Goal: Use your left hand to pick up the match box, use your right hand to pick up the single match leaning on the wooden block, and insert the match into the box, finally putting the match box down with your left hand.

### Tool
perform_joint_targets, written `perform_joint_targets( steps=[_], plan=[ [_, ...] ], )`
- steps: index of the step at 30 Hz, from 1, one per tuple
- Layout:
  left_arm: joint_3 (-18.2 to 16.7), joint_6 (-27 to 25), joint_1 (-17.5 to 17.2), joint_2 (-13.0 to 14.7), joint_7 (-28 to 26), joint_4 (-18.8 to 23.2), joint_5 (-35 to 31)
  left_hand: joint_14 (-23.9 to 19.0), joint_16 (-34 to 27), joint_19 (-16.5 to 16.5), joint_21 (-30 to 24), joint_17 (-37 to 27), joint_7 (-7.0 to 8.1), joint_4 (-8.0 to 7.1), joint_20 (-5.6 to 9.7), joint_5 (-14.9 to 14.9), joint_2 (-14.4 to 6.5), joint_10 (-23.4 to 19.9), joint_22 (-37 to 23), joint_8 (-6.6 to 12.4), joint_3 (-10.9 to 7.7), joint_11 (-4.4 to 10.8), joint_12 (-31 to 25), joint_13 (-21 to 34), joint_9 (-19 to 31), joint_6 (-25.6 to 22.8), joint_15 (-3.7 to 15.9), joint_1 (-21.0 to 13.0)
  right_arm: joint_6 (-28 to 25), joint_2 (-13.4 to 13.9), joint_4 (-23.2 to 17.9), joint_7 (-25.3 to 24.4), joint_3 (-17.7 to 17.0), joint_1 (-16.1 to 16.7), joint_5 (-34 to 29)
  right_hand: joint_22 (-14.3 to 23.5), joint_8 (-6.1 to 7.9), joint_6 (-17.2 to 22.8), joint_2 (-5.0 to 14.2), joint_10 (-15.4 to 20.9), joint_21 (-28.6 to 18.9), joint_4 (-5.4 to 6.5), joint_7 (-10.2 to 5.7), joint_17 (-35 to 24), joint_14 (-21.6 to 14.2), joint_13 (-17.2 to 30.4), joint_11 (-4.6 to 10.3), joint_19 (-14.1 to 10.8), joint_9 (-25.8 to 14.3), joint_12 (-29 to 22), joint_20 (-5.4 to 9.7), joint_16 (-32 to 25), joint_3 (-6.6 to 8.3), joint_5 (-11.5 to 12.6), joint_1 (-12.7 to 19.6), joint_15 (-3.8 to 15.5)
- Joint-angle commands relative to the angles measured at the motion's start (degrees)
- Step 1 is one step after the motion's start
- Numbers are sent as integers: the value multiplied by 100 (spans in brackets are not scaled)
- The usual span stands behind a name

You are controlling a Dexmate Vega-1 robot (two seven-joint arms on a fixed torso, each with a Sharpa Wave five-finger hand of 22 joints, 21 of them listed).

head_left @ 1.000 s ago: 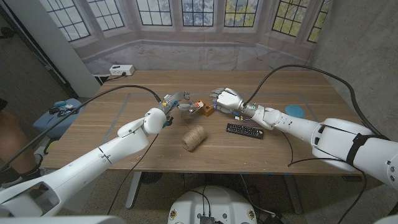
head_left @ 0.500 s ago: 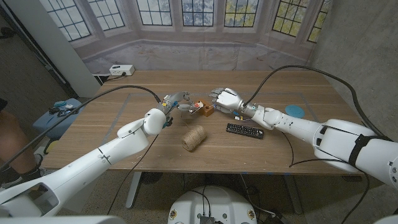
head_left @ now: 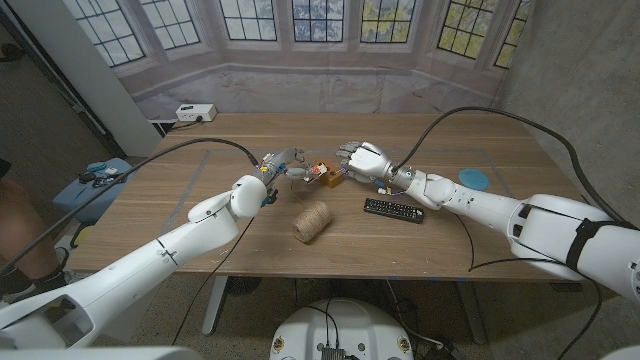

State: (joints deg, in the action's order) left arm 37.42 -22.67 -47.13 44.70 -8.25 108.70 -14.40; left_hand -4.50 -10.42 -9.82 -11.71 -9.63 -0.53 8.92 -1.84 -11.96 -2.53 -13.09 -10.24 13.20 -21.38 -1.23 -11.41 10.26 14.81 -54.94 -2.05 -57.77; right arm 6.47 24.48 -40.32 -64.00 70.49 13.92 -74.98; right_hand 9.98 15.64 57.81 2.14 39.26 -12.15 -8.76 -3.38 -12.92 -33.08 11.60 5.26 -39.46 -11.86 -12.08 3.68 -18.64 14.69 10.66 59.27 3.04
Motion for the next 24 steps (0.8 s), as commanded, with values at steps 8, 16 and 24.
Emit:
perform_joint_targets(
  steps=[8, 16, 24],
  plan=[
    [-37, 1, -57, 36, -26, 58, -10, -50, 16, -15, 2, -16, 33, 4, -12, -35, -38, 6, -14, 25, 29, 36, 21, 13, 20, 4, -8, -50, -36, -19, -18, 0, 20, 1, 43, 26, -30, -6, 0, -18, -7, 7, 13, -12, 6, 21, -1, -30, -29, 7, 215, -6, -25, 44, 61, 785],
    [-54, -18, -83, 49, -34, 85, -3, -48, 16, -14, 2, -16, 23, 5, -10, -37, -42, 15, -14, 21, 34, 44, 24, 13, 18, 11, -7, -53, -7, -99, 102, 0, -15, 0, 13, 26, -41, -14, -1, -31, -7, 9, 23, -12, 2, 21, -10, -30, -31, 14, 213, -6, -42, 44, 65, 775],
    [-47, -31, -65, 48, -26, 100, -25, -52, 15, -11, 3, -16, 41, 9, -8, -37, -39, 12, -14, 17, 38, 42, 22, 13, 14, 16, -9, -60, 9, -131, 154, 0, -62, 20, -26, 26, -53, -26, 4, -28, -5, 9, 11, -12, 6, 21, -7, -26, -32, 15, 210, -4, -56, 46, 74, 773]
  ],
)
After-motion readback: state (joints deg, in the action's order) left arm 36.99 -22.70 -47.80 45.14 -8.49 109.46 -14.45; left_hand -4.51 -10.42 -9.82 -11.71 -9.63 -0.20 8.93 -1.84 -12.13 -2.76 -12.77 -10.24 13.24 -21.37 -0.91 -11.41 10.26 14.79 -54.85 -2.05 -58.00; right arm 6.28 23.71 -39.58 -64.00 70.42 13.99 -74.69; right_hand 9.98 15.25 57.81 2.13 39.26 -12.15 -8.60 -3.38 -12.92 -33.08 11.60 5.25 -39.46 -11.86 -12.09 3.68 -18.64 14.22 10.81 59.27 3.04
